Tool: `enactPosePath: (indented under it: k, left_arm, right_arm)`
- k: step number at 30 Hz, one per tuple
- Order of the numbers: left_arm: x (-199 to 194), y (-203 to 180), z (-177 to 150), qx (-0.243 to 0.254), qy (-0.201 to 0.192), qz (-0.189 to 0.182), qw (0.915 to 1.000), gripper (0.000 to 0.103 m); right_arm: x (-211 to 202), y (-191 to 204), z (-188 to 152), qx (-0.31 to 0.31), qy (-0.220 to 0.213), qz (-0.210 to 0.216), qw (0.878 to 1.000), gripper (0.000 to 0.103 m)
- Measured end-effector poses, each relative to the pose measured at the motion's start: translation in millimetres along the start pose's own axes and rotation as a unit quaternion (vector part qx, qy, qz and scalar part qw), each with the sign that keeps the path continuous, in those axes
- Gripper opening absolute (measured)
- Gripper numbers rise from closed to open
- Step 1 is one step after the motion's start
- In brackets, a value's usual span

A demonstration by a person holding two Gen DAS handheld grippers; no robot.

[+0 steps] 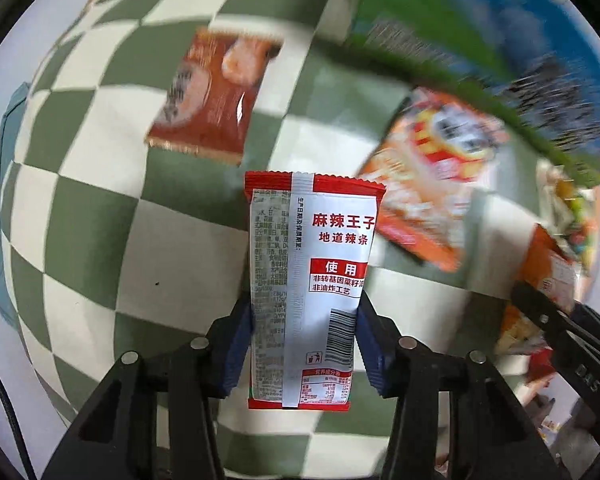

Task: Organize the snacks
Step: 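Carry both packets into the cardboard box and open both tools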

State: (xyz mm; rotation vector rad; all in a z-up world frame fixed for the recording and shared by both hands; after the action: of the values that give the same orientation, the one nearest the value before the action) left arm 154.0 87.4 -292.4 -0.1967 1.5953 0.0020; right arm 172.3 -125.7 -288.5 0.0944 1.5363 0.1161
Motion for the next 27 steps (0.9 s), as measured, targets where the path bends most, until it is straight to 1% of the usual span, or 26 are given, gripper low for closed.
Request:
enactPosePath:
  k: [4,7,8,9,10,11,13,15,16,17,18,21,23,25,26,27]
  left_arm:
    - [-56.2,-27.5,-4.3,0.026,-0.040,-0.037,0.9982,0.046]
    - [-99.9,-49.6,8.0,0.048,-0.069,-0.068,0.9941,0.046]
    - [-109.4,-52.4,17.0,0.053,-0.075,-0.077,0.9928,0.046]
    - [-124.2,-65.3,26.6,0.063,-0.082,-0.089,0.9906,0.046]
    - [-135.2,-73.6,49.6,0.070,-0.085,-0.097,0.9892,0.046]
    - [-146.6,-84.8,62.7,0.077,-0.090,-0.101,0.9878,0.046]
    - [-160.4,-108.0,97.6,0.097,-0.103,-0.093,0.9856,0.046]
    - [-172.3,-127.7,120.8,0.115,-0.125,-0.067,0.9832,0.046]
    - [-174.8,-140.8,137.2,0.126,-0.128,-0.052,0.9824,0.046]
    - [-166.1,-148.1,148.7,0.128,-0.125,-0.049,0.9826,0.046]
    - [-161.3,-157.7,166.0,0.128,-0.116,-0.046,0.9839,0.046]
    - [-141.5,-177.2,203.4,0.127,-0.082,-0.037,0.9878,0.046]
    - [-125.6,-184.9,220.0,0.125,-0.063,-0.028,0.9898,0.046]
    - [-106.8,-189.0,232.9,0.115,-0.032,-0.033,0.9923,0.046]
    - [-96.0,-189.0,238.8,0.110,-0.018,-0.036,0.9932,0.046]
    - [-87.4,-188.7,238.0,0.108,-0.008,-0.038,0.9934,0.046]
  right_arm:
    - [-46.2,1.2,1.5,-0.006,-0.028,0.039,0.999,0.051]
    - [-84.8,-3.1,7.7,-0.015,-0.057,0.059,0.997,0.051]
    - [-101.7,-4.3,12.5,-0.017,-0.071,0.067,0.995,0.051]
    - [-117.7,-3.0,17.9,-0.019,-0.081,0.071,0.994,0.051]
    - [-133.8,-4.7,23.3,-0.020,-0.092,0.077,0.993,0.051]
    - [-149.2,-7.1,35.2,-0.021,-0.105,0.082,0.991,0.051]
    - [-178.5,-11.5,55.5,-0.025,-0.128,0.077,0.988,0.051]
    - [-194.7,-15.6,80.8,-0.028,-0.150,0.062,0.986,0.051]
    - [-200.2,-16.6,94.0,-0.029,-0.157,0.054,0.986,0.051]
    - [-204.1,-22.1,108.2,-0.027,-0.160,0.048,0.986,0.051]
    - [-207.5,-29.3,118.8,-0.026,-0.159,0.044,0.986,0.051]
    - [-194.7,-34.8,155.6,-0.024,-0.145,0.032,0.989,0.051]
    - [-183.2,-39.6,175.3,-0.022,-0.128,0.030,0.991,0.051]
    - [-167.3,-41.8,187.0,-0.027,-0.110,0.017,0.993,0.051]
    - [-159.2,-43.5,193.1,-0.026,-0.099,0.016,0.995,0.051]
    - [-150.3,-44.6,198.1,-0.028,-0.084,0.019,0.996,0.051]
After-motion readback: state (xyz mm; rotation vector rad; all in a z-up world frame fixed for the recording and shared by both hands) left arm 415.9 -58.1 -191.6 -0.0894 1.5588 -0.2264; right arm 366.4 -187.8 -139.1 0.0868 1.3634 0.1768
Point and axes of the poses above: each gripper's, at about its wrist camera, not at the fingertips, and x roughly the way its jaws point, y to its left, z to its top, the point moved 2 cm from there along x, roughly the way its jaws point, and after that the axes turned 6 degrees about y, right-handed, at the moved point
